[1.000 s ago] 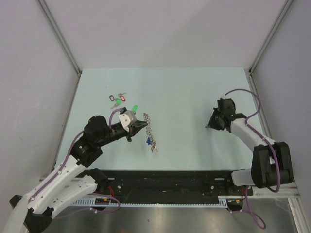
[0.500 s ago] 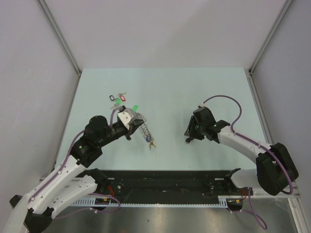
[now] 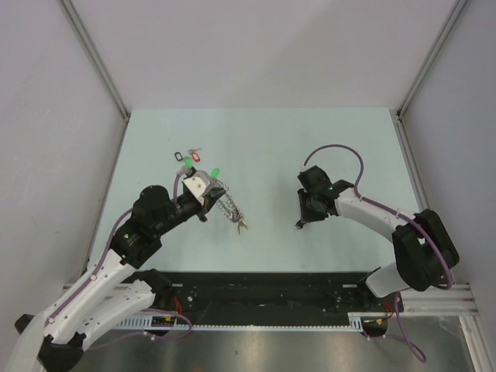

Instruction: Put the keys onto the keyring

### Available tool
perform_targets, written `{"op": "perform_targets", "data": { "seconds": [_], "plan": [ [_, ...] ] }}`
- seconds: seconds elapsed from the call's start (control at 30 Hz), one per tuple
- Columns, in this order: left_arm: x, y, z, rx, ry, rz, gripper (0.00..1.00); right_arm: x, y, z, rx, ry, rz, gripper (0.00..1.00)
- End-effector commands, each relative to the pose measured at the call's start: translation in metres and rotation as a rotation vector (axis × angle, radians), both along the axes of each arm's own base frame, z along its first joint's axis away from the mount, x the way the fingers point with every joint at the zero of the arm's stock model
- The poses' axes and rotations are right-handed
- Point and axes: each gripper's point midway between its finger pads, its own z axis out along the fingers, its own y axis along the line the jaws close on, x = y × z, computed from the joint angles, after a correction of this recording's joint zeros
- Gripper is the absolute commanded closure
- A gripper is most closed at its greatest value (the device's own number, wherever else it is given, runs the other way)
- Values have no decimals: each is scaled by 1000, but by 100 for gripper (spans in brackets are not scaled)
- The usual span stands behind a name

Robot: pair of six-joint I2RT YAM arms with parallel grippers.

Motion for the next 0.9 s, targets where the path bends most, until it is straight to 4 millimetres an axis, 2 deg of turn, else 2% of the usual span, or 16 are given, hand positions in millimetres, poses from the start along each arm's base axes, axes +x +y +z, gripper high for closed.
{"op": "perform_targets", "data": {
  "seconds": [0.0, 0.17, 0.4, 0.53, 0.67, 0.8, 0.87],
  "plan": [
    [4, 8, 37, -78, -83, 47, 100, -9, 3, -12, -61, 62, 56, 72],
    [6, 12, 40, -87, -88, 66, 99, -15, 12, -26, -88, 84, 69, 75],
    [8, 16, 40, -88, -92, 87, 100, 3, 38, -35, -12, 47, 73, 79],
    [10, 18, 40, -92, -90, 100, 100, 30, 58, -25, 9, -22, 112, 78],
    [11, 19, 40, -94, -92, 106, 99, 56, 65, -11, 7, -92, 144, 76],
    [13, 21, 40, -95, -94, 117, 100, 66, 64, 3, 40, -115, 199, 71],
    [13, 21, 39, -94, -90, 117, 100, 66, 65, 11, 62, -130, 282, 69]
  ]
}}
